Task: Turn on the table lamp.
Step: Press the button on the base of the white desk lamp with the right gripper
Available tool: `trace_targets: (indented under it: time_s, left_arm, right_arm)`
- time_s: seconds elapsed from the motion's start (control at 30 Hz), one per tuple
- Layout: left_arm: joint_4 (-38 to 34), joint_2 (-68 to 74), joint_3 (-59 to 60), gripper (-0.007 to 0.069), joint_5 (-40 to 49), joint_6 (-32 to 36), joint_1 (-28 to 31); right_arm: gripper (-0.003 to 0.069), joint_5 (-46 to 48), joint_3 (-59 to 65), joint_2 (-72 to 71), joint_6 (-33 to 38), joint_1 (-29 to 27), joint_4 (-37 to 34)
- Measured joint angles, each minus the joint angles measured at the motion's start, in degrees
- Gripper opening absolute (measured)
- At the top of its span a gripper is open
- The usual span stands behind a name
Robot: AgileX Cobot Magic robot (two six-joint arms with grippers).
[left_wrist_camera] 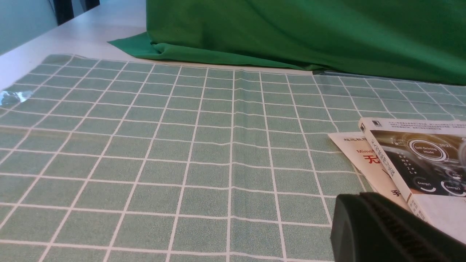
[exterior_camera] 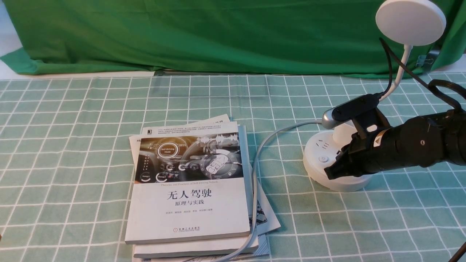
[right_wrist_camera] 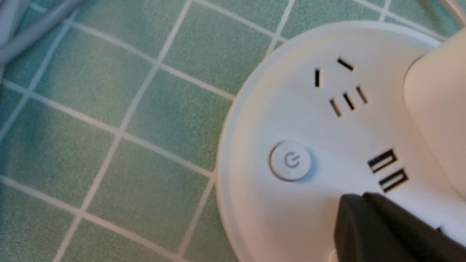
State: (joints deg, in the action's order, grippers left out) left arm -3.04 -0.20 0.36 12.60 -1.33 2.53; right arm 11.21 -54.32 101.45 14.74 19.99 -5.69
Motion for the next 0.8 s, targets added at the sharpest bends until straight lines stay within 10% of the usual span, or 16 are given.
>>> trace_targets:
  time_s: [0.8]
  left_arm:
    - [0.0,0.0,0.0,0.0021,0.0,0.0,0.0]
  right_arm:
    - [0.0034,6.2,-0.5,-1.8,-0.2,-0.1,0.0]
